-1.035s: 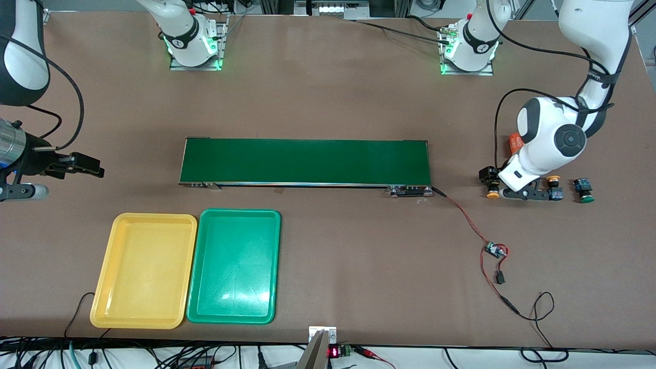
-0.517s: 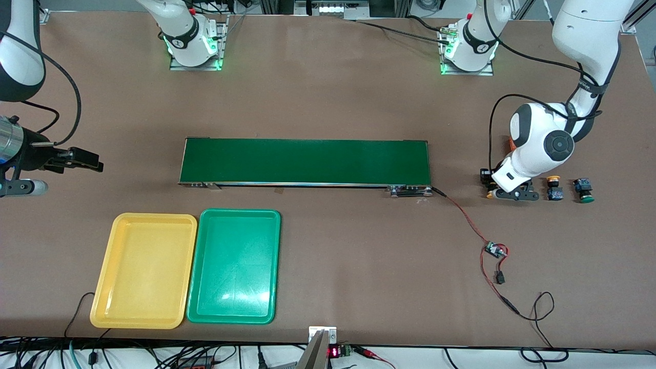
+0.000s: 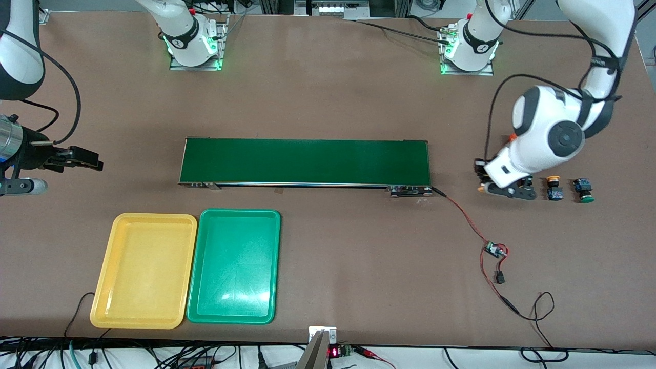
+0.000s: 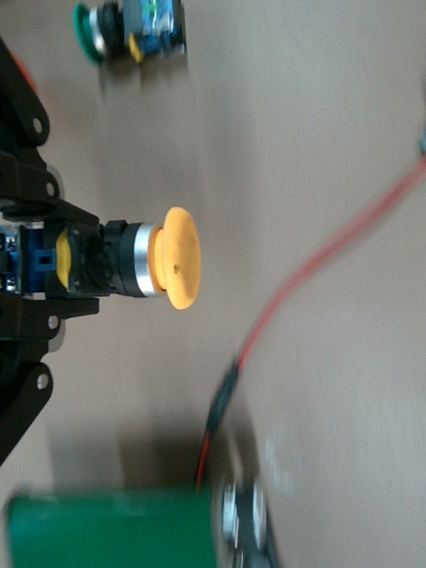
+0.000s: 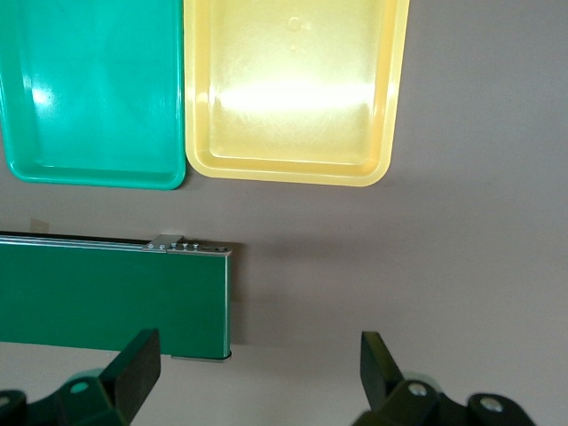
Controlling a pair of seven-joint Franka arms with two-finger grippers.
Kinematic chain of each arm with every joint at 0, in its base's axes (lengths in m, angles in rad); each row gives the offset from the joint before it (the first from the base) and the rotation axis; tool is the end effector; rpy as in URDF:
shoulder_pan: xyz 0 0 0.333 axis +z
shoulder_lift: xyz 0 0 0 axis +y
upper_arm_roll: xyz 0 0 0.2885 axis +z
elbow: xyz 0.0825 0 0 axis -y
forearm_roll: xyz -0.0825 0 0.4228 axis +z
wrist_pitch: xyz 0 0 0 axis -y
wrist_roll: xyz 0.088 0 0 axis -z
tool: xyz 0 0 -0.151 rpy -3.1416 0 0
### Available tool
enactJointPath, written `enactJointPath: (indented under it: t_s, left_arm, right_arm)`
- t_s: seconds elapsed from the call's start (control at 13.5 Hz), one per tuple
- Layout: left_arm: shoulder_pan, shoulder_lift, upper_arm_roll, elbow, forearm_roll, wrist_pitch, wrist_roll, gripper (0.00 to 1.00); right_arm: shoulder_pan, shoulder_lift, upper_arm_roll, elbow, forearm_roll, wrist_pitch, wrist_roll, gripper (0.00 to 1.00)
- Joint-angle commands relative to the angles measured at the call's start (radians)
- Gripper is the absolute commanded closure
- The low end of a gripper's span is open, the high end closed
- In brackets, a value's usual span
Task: Sort buttons by color to trays
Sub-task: 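Carry the yellow button onto the conveyor belt and release it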
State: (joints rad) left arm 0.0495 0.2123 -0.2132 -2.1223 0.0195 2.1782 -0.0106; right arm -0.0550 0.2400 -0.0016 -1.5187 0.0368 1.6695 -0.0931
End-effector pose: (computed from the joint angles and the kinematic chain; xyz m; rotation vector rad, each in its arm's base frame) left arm 0.5600 -0.0942 0.2046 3.1055 -0.2555 -0.2394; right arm 0.6529 -0.0317 0.4375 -3.0957 -0.0484 0.1336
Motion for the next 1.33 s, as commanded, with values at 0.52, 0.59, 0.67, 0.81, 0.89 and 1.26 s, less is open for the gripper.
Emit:
enactJointPath:
  t_s: [0.52,0.59,0.67,0.81,0.89,1.26]
  left_arm:
    - [-0.037,0.110,-0.359,-0.050,0.013,0.172,-0.505,0.74]
    - [-0.039,0.127,-0.358,-0.051,0.013,0.195,-0.506,0.69]
    - [-0.037,0.136,-0.356,-0.051,0.013,0.202,-0.505,0.64]
    - [-0.034,0.133,-0.354,-0.047,0.013,0.201,-0.506,0.25]
    - [-0.031,0.125,-0.356,-0.047,0.013,0.196,-0.506,0.04]
    - [-0.026,0.014,-0.362,-0.009,0.013,0.036,-0.505,0.00]
  right_arm:
    - [-0.005,-0.001,0.000,0.003,0.008,-0.036,-0.014,0.00]
    - [-0.005,-0.001,0.000,0.000,0.008,-0.036,-0.014,0.00]
    - [-0.005,-0.001,0.000,-0.001,0.006,-0.036,-0.014,0.00]
    - [-0.008,-0.004,0.000,-0.011,0.008,-0.036,-0.019,0.00]
    - [-0.009,-0.004,-0.003,-0.012,0.006,-0.036,-0.033,0.00]
    - [-0.022,-0.019,-0.006,-0.041,0.006,-0.043,-0.054,0.00]
